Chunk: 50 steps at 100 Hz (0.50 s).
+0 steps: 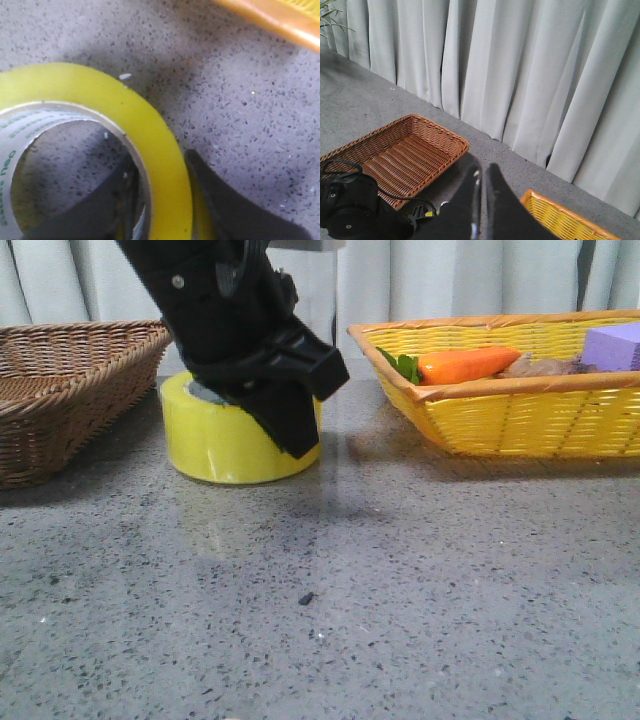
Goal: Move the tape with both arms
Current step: 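Lower the left gripper onto the tape roll and grasp its rim, then lift the tape with the left gripper and carry it into the brown basket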
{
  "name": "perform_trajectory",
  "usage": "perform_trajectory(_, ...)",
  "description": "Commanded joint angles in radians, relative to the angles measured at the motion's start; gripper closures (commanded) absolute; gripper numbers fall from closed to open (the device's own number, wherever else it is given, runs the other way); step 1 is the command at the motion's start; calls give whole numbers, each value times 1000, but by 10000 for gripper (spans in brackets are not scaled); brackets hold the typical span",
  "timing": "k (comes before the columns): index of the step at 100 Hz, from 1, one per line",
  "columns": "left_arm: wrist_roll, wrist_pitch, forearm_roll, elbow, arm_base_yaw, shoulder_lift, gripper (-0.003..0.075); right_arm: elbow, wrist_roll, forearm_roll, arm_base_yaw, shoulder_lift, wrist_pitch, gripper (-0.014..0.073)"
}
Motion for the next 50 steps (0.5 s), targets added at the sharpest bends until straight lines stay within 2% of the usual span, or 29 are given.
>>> perform_trajectory(1, -1, -7, 21, -92, -6, -57, 720, -20, -1, -23, -4, -16, -66, 668)
perform_trajectory(16, -3, 112, 69, -202, 15, -98, 741, -20, -1, -23, -4, -16, -64, 668)
perform_trajectory(28, -5, 136, 81, -254, 61, -164, 741, -20, -1, -23, -4, -16, -64, 668)
perform_trajectory(50, -5, 209, 81, -264, 241, -264, 741, -20, -1, -23, -4, -14, -64, 668)
